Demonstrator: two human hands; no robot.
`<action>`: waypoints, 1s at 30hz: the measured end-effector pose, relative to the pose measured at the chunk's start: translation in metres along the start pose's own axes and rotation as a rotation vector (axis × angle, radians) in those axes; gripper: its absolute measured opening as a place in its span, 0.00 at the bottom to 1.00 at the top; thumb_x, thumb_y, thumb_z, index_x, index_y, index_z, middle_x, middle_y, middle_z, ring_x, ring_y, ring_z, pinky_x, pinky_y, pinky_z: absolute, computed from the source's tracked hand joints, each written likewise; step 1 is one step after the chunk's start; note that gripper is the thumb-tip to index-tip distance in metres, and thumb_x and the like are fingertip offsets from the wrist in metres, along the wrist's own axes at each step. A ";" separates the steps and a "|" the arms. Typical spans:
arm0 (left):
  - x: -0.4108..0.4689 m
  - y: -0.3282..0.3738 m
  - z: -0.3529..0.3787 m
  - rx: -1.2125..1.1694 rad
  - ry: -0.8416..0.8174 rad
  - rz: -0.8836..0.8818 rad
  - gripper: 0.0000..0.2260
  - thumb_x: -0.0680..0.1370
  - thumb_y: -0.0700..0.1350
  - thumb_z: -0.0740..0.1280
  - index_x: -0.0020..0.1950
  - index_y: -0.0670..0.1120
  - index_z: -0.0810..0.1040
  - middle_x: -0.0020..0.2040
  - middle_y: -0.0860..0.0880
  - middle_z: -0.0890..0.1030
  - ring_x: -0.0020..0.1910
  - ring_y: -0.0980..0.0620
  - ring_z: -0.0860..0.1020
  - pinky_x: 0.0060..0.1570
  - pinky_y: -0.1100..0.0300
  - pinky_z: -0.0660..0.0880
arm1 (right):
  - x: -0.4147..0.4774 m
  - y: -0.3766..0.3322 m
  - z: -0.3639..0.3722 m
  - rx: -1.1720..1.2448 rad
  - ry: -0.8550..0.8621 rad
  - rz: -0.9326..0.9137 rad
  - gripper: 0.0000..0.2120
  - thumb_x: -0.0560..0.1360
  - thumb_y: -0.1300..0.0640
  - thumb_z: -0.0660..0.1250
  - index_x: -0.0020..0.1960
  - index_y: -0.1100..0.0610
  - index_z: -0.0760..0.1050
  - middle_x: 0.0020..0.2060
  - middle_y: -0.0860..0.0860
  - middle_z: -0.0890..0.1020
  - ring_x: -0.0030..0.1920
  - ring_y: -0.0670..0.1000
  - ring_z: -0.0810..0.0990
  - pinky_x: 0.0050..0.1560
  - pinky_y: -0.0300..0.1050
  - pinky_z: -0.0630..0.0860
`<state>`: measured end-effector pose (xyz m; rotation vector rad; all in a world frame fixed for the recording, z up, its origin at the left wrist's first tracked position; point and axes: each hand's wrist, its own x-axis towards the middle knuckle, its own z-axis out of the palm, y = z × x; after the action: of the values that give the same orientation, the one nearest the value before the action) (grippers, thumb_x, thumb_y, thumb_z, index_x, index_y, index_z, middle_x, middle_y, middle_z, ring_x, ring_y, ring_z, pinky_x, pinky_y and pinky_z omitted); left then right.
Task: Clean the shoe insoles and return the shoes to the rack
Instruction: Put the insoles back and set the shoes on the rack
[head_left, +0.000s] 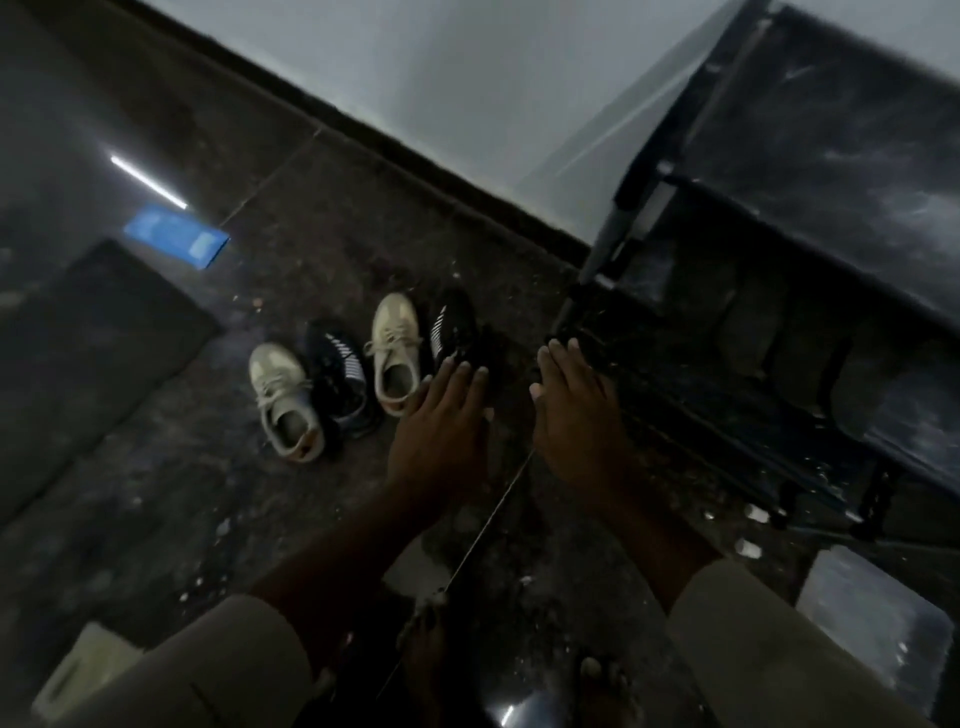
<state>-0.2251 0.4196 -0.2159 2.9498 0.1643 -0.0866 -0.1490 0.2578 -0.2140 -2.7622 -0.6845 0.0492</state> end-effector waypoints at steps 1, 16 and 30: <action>-0.007 -0.010 0.004 0.005 -0.018 -0.027 0.26 0.82 0.54 0.50 0.77 0.44 0.67 0.75 0.43 0.71 0.77 0.43 0.64 0.72 0.46 0.65 | 0.001 -0.008 0.012 -0.002 -0.037 -0.022 0.22 0.82 0.54 0.59 0.74 0.61 0.70 0.74 0.57 0.72 0.77 0.57 0.66 0.69 0.57 0.69; -0.002 -0.199 0.150 -0.128 -0.297 -0.528 0.30 0.78 0.55 0.67 0.76 0.45 0.64 0.69 0.42 0.72 0.67 0.40 0.74 0.56 0.46 0.74 | 0.104 -0.051 0.218 -0.057 -0.538 -0.108 0.27 0.79 0.50 0.66 0.74 0.59 0.65 0.72 0.56 0.69 0.73 0.59 0.65 0.67 0.57 0.69; 0.000 -0.202 0.214 -0.316 -0.357 -0.654 0.22 0.78 0.49 0.70 0.68 0.41 0.71 0.65 0.39 0.75 0.65 0.38 0.73 0.59 0.46 0.73 | 0.055 -0.038 0.265 -0.050 -0.550 -0.087 0.11 0.77 0.58 0.66 0.58 0.60 0.73 0.59 0.59 0.77 0.61 0.63 0.75 0.58 0.55 0.75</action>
<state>-0.2591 0.5763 -0.4628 2.4010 0.9741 -0.6037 -0.1448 0.3875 -0.4548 -2.7693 -0.9424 0.8044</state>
